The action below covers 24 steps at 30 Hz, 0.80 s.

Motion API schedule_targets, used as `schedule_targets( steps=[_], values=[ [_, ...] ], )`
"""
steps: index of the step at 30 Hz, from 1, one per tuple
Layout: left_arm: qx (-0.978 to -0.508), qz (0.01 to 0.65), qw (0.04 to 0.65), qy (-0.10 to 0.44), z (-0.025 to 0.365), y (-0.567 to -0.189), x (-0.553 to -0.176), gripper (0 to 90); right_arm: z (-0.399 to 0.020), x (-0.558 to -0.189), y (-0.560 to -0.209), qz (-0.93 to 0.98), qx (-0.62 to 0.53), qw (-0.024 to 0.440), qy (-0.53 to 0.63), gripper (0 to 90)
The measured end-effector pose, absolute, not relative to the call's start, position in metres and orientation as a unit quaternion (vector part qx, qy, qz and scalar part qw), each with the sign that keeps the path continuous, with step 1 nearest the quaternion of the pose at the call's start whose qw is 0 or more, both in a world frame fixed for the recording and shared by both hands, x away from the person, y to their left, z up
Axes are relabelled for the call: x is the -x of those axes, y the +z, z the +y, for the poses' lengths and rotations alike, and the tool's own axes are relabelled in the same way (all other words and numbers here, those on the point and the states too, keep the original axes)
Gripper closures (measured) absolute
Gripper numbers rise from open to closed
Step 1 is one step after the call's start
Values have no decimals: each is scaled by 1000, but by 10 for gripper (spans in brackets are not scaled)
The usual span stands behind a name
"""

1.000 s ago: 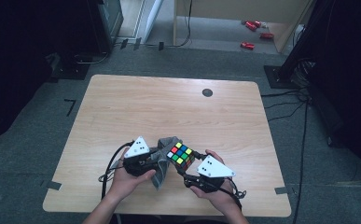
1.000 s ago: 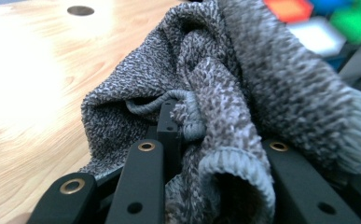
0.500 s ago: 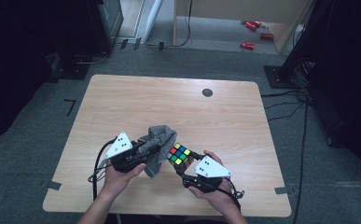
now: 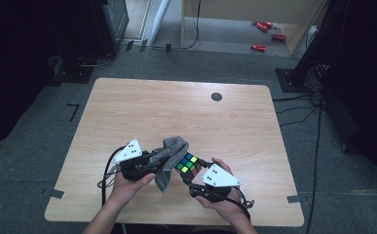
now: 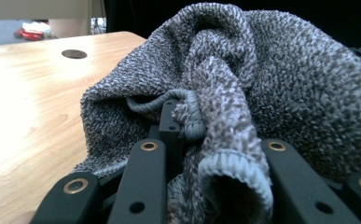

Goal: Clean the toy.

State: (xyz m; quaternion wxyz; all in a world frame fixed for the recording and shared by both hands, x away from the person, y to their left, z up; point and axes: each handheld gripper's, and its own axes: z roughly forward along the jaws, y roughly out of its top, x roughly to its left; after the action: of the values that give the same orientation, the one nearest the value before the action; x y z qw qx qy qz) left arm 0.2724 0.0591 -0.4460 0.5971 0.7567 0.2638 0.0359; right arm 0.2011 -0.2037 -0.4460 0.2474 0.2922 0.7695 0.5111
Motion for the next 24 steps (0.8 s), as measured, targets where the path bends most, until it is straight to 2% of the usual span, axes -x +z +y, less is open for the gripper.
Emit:
schedule_targets(
  steps=[24],
  values=[
    [-777, 283, 561, 13, 53, -456, -277, 727, -206, -200, -443, 766, -291, 254, 515, 345]
  ],
)
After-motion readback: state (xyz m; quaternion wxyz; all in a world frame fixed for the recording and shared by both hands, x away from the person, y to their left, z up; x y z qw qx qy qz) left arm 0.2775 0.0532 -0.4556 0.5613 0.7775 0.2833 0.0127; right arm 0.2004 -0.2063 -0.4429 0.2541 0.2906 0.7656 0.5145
